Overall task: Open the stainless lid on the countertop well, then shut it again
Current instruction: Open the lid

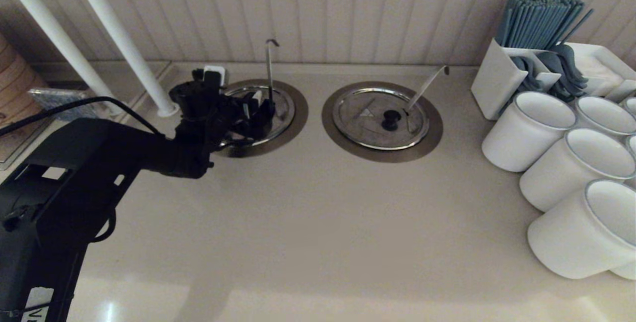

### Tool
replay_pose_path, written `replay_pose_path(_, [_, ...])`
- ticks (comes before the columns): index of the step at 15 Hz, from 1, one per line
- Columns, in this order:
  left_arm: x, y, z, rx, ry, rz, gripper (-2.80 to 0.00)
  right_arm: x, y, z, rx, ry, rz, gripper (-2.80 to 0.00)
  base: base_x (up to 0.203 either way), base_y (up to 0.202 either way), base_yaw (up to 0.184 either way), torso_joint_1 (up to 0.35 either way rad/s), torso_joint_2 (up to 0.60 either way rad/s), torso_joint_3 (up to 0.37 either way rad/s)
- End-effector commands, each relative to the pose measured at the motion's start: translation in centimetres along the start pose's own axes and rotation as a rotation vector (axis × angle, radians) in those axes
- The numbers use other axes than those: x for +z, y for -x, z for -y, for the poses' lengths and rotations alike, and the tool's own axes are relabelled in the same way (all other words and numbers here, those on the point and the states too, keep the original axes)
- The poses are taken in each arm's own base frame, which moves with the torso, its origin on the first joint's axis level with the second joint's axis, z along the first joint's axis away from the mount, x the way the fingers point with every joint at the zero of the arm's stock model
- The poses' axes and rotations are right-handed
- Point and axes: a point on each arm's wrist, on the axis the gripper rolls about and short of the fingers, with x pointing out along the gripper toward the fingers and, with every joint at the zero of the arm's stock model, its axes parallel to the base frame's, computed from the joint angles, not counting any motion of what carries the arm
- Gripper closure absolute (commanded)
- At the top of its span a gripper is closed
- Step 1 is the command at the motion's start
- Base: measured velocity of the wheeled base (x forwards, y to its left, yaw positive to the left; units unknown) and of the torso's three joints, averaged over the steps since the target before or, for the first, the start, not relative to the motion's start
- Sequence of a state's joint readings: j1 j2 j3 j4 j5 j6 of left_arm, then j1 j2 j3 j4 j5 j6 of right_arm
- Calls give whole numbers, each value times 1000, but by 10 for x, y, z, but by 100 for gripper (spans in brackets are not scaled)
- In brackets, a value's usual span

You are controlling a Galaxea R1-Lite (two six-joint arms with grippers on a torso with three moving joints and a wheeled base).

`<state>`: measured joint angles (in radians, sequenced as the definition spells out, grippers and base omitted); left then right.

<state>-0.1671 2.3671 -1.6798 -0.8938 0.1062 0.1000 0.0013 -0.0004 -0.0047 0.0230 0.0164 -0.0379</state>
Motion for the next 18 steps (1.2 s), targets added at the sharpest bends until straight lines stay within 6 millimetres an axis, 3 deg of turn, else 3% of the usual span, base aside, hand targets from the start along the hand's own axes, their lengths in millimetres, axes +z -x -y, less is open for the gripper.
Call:
replay_pose_path(1, [7, 1, -4, 9, -1, 17, -280, 0, 0, 0, 1, 0, -1, 0, 0, 0, 0, 0, 0, 0])
replay_pose_path(18, [15, 4, -49, 74, -27, 30, -280, 0, 0, 0, 1, 0, -1, 0, 0, 0, 0, 0, 0, 0])
